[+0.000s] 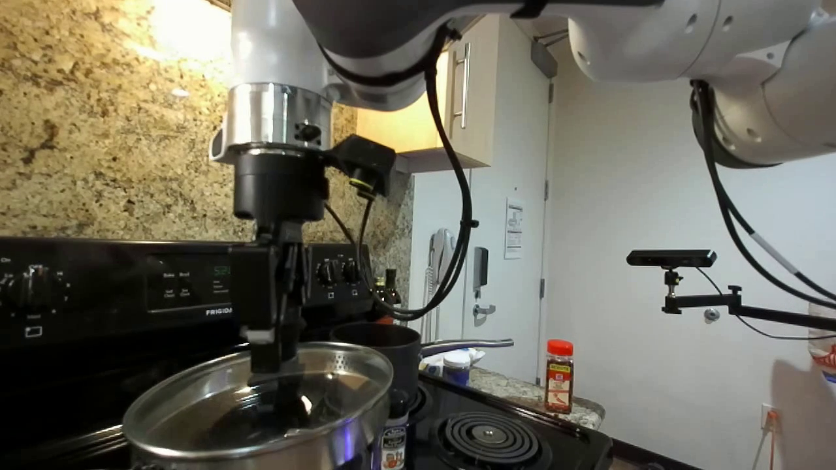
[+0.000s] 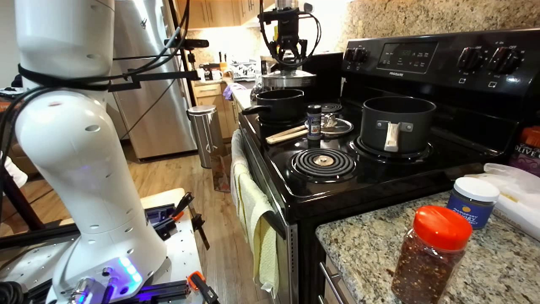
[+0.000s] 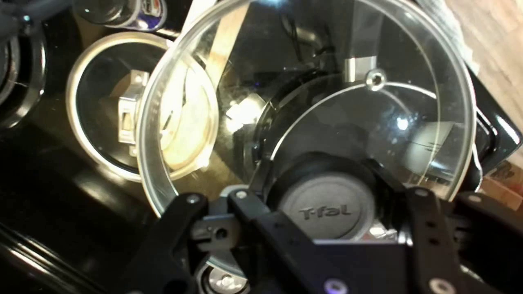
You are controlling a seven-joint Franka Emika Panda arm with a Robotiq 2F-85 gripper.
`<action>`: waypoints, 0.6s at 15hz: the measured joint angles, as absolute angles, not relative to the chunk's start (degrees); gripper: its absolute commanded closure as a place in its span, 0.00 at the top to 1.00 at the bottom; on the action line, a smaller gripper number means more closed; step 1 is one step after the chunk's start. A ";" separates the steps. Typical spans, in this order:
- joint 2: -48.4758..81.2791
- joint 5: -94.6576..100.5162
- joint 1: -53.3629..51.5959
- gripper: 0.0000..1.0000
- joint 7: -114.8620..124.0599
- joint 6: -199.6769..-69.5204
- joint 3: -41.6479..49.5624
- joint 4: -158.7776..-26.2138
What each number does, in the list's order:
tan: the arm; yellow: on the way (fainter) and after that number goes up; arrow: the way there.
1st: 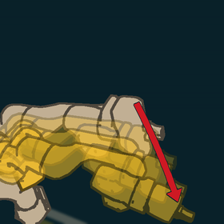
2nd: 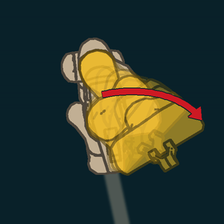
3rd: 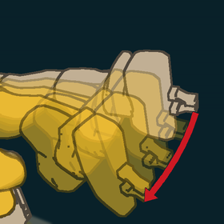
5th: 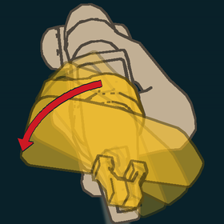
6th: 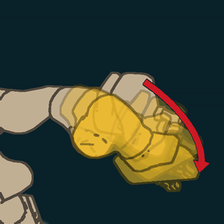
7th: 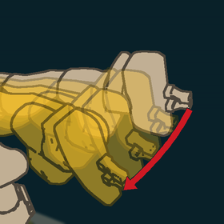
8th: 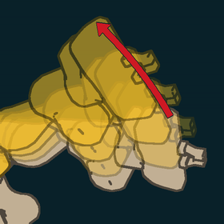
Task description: Put the top lid on the stove onto the black pot
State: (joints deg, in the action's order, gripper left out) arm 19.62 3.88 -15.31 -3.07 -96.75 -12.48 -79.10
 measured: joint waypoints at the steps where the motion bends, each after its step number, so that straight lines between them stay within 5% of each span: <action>1: 19.62 3.88 -15.92 0.32 -3.69 -96.25 -12.86 -79.57; 8: 19.70 4.29 -19.66 0.32 -7.92 -95.70 -14.72 -80.17; 9: 19.76 4.29 -19.82 0.57 -8.80 -95.57 -14.95 -80.17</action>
